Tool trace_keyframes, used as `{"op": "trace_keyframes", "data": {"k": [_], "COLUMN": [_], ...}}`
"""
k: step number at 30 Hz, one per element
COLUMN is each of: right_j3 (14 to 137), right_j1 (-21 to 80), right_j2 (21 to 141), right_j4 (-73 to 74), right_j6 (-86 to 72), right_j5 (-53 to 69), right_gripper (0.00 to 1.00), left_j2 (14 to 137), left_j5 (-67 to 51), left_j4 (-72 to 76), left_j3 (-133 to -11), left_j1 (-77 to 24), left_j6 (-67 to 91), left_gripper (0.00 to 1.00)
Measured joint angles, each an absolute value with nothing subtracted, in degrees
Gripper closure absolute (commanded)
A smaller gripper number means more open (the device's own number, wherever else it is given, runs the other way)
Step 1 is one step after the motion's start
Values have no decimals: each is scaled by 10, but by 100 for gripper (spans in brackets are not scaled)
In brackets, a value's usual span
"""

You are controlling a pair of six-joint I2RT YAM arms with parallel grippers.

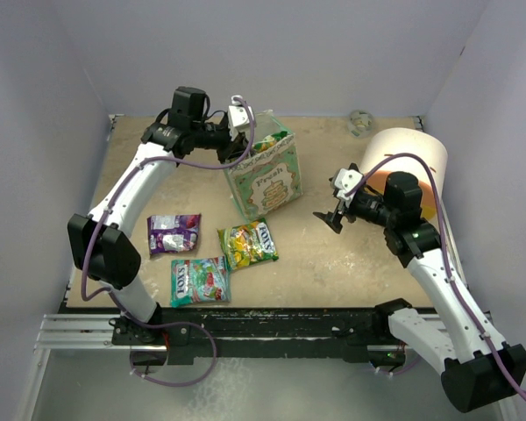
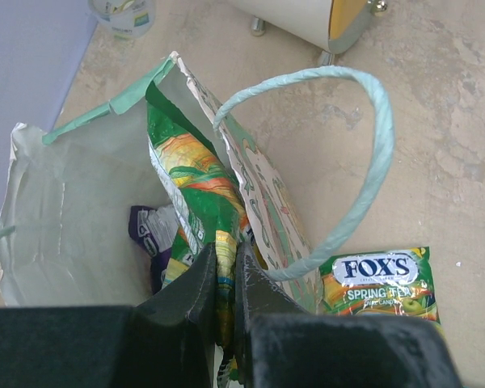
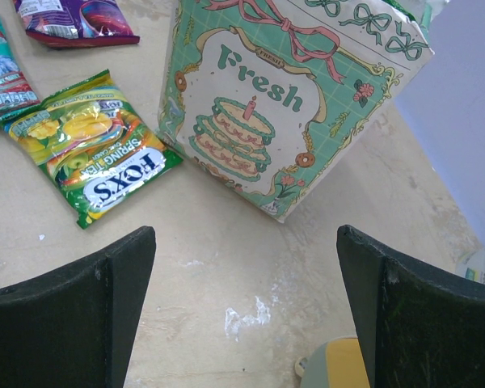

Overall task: Place the snacks into the paper bag
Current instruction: Place the snack in the paper bag.

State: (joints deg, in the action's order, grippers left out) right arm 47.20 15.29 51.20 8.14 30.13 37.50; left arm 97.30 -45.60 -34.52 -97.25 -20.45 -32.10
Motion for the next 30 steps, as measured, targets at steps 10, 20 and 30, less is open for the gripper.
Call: {"op": "trace_keyframes", "data": {"k": [10,20,30], "right_j3": [472,466,466], "right_j1": [153,153,153], "right_j2": [514,514,517], "right_j4": [81,79,78], "right_j6": [301,301,301], "right_j5": [379,385,386], "right_gripper": [5,5,5], "left_j2": [1012,1048,1048], "left_j5": [-419,-423,-431], "left_j4": [-382,-426,-441], "left_j3": [-1015,-1044,-1052], "left_j1": [-204,-204,-204], "left_j6": [-357,-382,-366], "left_gripper": [100,88,71]}}
